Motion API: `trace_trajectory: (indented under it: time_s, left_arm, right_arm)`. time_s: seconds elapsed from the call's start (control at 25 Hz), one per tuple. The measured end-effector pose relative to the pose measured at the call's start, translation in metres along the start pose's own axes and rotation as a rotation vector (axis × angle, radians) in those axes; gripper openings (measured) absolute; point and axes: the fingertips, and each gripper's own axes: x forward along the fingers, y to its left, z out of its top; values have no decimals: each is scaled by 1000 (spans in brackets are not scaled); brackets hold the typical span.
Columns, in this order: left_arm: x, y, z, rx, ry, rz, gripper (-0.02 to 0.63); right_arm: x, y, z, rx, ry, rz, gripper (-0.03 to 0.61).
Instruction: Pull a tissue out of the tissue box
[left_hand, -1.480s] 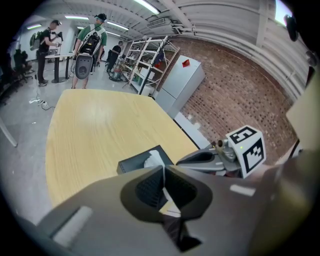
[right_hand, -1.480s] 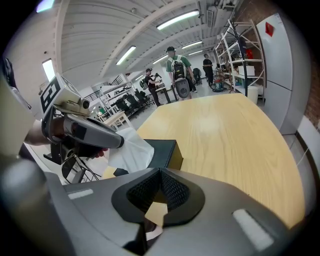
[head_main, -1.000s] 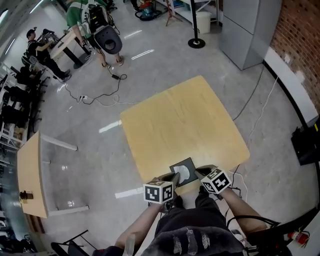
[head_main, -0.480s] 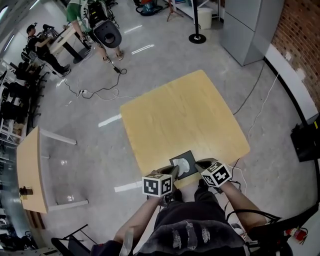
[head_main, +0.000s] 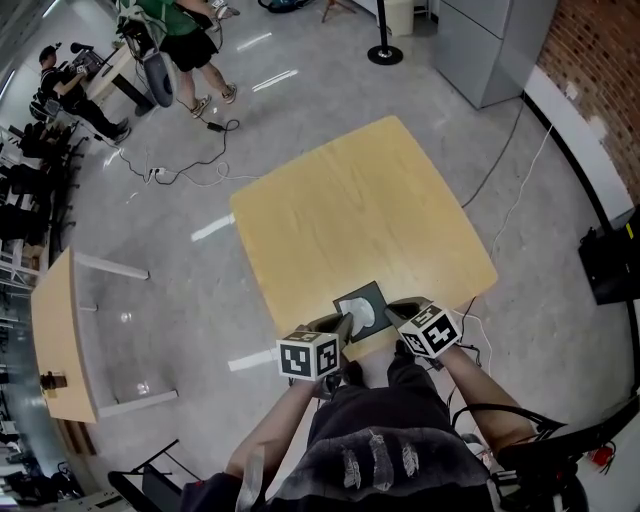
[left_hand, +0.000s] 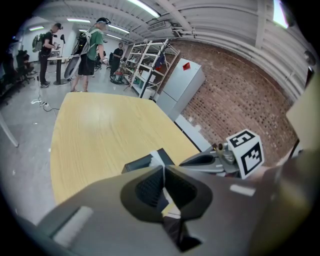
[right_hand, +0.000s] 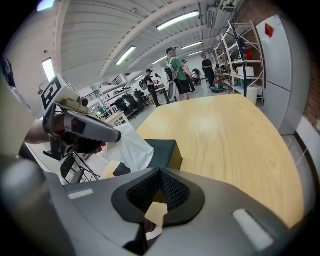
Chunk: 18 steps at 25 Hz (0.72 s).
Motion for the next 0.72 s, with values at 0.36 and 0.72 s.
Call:
trace_trajectory:
  time_s: [0.36, 0.72]
  left_arm:
    - [3, -1, -4, -4, 4, 3, 5]
    - [-5, -1, -2, -7, -13, 5, 5]
  right_arm:
    - [0, -1, -5, 12, -4, 1, 0]
    - [-4, 2, -2, 1, -10, -7, 0]
